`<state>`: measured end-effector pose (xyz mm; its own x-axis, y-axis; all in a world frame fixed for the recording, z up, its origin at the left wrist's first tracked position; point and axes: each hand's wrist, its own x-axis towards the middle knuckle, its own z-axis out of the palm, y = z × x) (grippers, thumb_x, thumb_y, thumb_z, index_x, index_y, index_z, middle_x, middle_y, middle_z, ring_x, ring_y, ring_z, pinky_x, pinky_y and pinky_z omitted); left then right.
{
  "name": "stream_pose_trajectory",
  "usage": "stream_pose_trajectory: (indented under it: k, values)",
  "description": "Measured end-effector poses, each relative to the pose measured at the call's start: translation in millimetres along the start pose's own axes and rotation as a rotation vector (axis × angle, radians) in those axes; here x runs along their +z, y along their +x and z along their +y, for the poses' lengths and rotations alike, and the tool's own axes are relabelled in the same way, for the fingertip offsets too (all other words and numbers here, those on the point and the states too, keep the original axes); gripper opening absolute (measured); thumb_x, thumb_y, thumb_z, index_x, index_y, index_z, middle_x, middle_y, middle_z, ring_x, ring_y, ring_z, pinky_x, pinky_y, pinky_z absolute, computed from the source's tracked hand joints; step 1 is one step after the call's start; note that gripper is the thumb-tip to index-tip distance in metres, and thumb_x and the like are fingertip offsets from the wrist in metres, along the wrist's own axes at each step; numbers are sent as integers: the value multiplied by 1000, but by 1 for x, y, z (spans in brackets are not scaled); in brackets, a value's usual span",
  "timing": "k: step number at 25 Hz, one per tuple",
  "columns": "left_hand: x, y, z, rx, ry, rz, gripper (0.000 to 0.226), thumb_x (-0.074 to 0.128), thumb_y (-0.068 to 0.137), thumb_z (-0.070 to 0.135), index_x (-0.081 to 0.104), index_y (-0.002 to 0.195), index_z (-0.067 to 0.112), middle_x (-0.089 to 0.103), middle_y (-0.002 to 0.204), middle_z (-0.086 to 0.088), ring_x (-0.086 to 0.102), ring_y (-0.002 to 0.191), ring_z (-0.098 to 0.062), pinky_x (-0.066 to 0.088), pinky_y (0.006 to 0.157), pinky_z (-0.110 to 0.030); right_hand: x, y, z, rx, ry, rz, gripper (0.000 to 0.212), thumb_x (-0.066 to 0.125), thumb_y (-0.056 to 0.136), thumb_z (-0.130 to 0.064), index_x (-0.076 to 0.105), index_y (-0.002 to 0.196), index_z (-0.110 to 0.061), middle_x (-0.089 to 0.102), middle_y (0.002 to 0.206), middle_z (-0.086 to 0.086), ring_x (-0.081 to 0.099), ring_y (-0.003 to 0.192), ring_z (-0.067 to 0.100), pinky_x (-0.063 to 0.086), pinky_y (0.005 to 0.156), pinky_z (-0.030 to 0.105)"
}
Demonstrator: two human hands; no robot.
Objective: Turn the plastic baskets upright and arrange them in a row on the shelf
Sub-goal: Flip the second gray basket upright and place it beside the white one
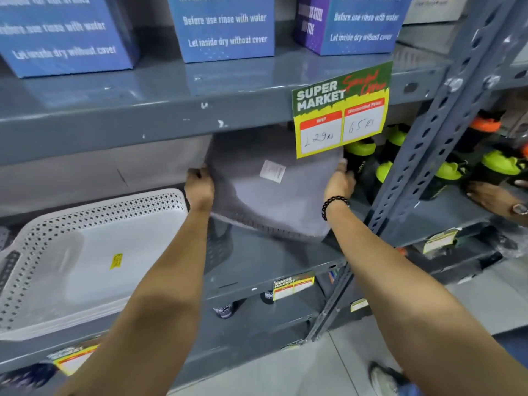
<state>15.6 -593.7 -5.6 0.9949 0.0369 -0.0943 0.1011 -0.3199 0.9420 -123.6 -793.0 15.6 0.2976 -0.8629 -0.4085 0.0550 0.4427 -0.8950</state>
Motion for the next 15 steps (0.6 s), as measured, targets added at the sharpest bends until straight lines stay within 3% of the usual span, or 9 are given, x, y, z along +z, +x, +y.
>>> stream_pose_trajectory:
  k: [2,4,5,6,8,9,12,13,15]
  values:
    - [-16,-7,12,45,-330,155,31,38,98,24,55,77,8,59,91,-15,55,79,-26,39,73,-31,-3,-1,-13,-86,232,-119,44,37,95,-41,53,125,-13,55,134,10,52,122,28,45,100,41]
    - [-32,-10,10,-12,-607,167,45,38,95,21,45,50,20,56,65,1,43,54,-12,33,60,-28,-10,4,-17,-97,340,-154,44,33,97,-42,54,126,-17,63,106,0,59,102,22,50,80,32]
    - [-38,-9,3,-44,-593,158,50,39,95,24,44,45,22,54,49,9,41,47,-9,32,55,-26,-15,0,-15,-101,332,-146,47,32,96,-47,54,124,-17,61,101,-2,59,96,19,49,77,30]
    - [-47,-14,0,-69,-562,130,50,41,95,31,47,45,23,53,40,12,43,46,-9,34,53,-25,-20,-2,-9,-80,308,-179,57,34,92,-56,53,128,-16,61,109,-1,58,100,18,48,84,32]
    - [-60,-10,-13,-89,-453,18,39,48,91,44,57,61,20,62,54,4,53,54,-15,40,54,-25,-28,1,9,-105,107,-180,85,48,72,-73,43,140,-21,49,140,1,47,128,21,38,108,43]
    - [-64,-8,-17,-97,-377,-38,33,52,90,43,60,71,17,67,67,-4,58,59,-18,44,56,-26,-32,4,16,-97,43,-193,91,53,67,-73,40,142,-23,43,148,3,41,135,24,33,113,46]
    - [-66,-9,-21,-26,170,-63,22,54,88,17,70,97,4,71,106,-21,67,89,-33,53,75,-37,-32,-9,7,-57,-213,-183,56,42,93,-40,44,137,-7,47,144,14,46,132,28,40,107,37]
    - [-65,-13,-20,14,364,-27,26,51,88,12,70,101,0,70,109,-22,66,98,-36,53,82,-39,-33,-13,4,-80,-353,-144,48,35,98,-30,43,137,-3,46,144,17,45,132,29,39,106,35]
    - [-64,-22,-18,56,507,-16,28,49,86,6,69,103,-4,68,111,-23,64,105,-38,52,87,-39,-33,-12,7,-116,-642,-122,45,26,101,-18,40,138,2,43,145,19,41,133,30,39,99,31]
